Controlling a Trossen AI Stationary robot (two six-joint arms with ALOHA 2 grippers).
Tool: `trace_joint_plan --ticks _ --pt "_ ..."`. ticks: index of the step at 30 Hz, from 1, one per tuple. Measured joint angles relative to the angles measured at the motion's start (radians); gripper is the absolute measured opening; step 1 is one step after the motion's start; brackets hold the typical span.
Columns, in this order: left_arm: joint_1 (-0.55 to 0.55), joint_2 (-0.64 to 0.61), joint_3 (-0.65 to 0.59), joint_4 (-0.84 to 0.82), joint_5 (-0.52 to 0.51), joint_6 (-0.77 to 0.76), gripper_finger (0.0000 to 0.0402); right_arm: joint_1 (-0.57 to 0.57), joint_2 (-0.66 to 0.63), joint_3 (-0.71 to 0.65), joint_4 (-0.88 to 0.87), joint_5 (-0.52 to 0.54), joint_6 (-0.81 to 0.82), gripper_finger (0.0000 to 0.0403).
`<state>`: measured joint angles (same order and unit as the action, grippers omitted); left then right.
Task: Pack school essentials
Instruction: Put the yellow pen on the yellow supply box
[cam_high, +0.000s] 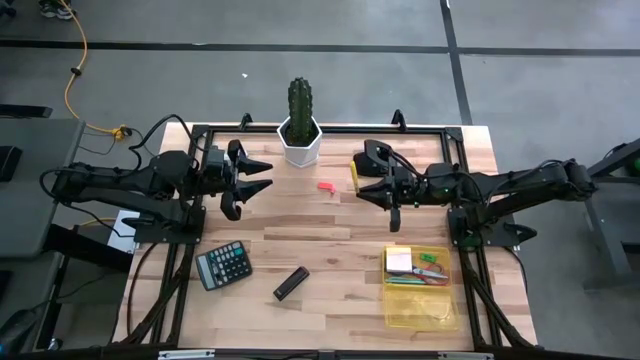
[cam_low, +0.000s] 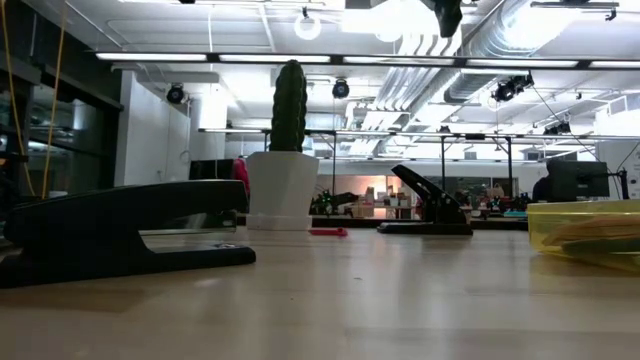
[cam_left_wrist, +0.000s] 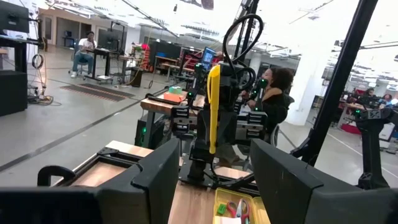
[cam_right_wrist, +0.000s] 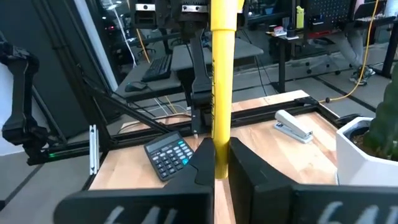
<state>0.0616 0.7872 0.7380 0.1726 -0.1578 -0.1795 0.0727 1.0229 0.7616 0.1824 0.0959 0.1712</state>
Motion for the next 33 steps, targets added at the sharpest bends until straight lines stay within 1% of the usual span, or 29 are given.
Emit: trace_joint_plan --ticks 2,5,7,9,12,16,20,24,27,29,33 --pt "0.0 0.0 0.0 0.0 0.0 0.0 0.0186 0.0 0.0 0.0 -0.01 -0.003 0.012 0.0" --pt "0.0 0.0 0.0 0.0 -0.001 -0.001 0.0186 0.002 0.0 0.002 -0.077 -0.075 0.079 0.0" --pt "0.0 0.0 0.0 0.0 -0.001 -0.003 0.0186 0.023 0.0 0.002 -0.174 -0.135 0.16 0.0" --pt "0.0 0.0 0.0 0.0 -0.001 -0.001 0.0186 0.069 0.0 0.002 -0.299 -0.181 0.242 0.0" --pt "0.001 0.0 0.0 0.0 -0.002 -0.001 0.0186 0.175 0.0 0.002 -0.52 -0.229 0.377 0.0" --pt "0.001 0.0 0.0 0.0 -0.011 -0.001 0.0186 0.37 0.0 0.002 -0.815 -0.238 0.551 0.0" --pt "0.002 0.0 0.0 0.0 -0.012 0.0 0.0186 0.549 0.0 0.001 -1.007 -0.239 0.729 0.0" --pt "0.002 0.0 0.0 0.0 -0.012 -0.001 0.0186 0.676 0.0 -0.051 -1.084 -0.284 0.87 0.0" --pt "0.002 0.0 0.0 0.0 -0.012 -0.001 0.0186 0.71 0.0 -0.102 -1.09 -0.281 0.936 0.0" --pt "0.002 0.0 0.0 0.0 -0.012 -0.001 0.0186 0.714 0.002 -0.119 -1.089 -0.261 0.925 0.0" --pt "0.002 0.0 0.0 0.0 -0.014 -0.001 0.0186 0.713 0.024 -0.123 -1.077 -0.271 0.79 0.0"
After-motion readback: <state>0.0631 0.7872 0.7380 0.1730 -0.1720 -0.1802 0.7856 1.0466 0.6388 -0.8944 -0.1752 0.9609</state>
